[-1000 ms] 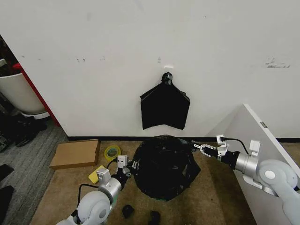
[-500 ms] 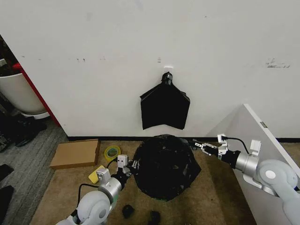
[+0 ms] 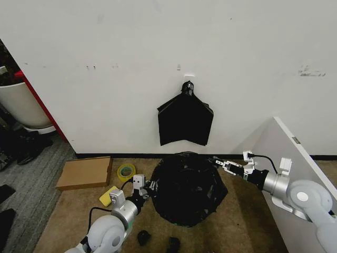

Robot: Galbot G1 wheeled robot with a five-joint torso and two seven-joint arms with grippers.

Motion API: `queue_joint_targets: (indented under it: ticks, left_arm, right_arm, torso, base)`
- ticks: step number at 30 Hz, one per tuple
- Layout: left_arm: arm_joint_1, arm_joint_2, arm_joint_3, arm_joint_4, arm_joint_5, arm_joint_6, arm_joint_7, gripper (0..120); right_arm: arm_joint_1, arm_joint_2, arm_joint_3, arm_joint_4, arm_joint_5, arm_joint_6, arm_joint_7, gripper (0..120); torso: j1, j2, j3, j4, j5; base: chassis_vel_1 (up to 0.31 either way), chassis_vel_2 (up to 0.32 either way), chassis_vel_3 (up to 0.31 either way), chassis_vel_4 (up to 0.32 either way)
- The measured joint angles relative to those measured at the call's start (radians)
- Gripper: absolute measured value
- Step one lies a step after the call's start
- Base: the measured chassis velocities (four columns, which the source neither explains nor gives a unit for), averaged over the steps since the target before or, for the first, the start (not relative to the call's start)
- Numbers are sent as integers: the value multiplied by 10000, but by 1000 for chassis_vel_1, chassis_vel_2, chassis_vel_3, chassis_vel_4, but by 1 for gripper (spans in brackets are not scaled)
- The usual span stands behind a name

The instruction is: Place the garbage bag over the trash bin.

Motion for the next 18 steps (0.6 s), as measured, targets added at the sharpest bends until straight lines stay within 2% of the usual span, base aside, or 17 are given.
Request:
queue_joint_targets:
  ticks: [1,18]
  left_arm:
    - [-1,-7,4,3,0,0,-1,1]
    - [0,-16,14,5,-43,6,-32,1]
  right_arm:
    - [-1,3,0,5,-2,0,-1,0]
    - [54,28,163,-53,204,415,34,0]
  torso:
    - [0,0,0,0,0]
    - [0,0,0,0,0]
  base:
    - [0,0,0,0]
    - [0,0,0,0]
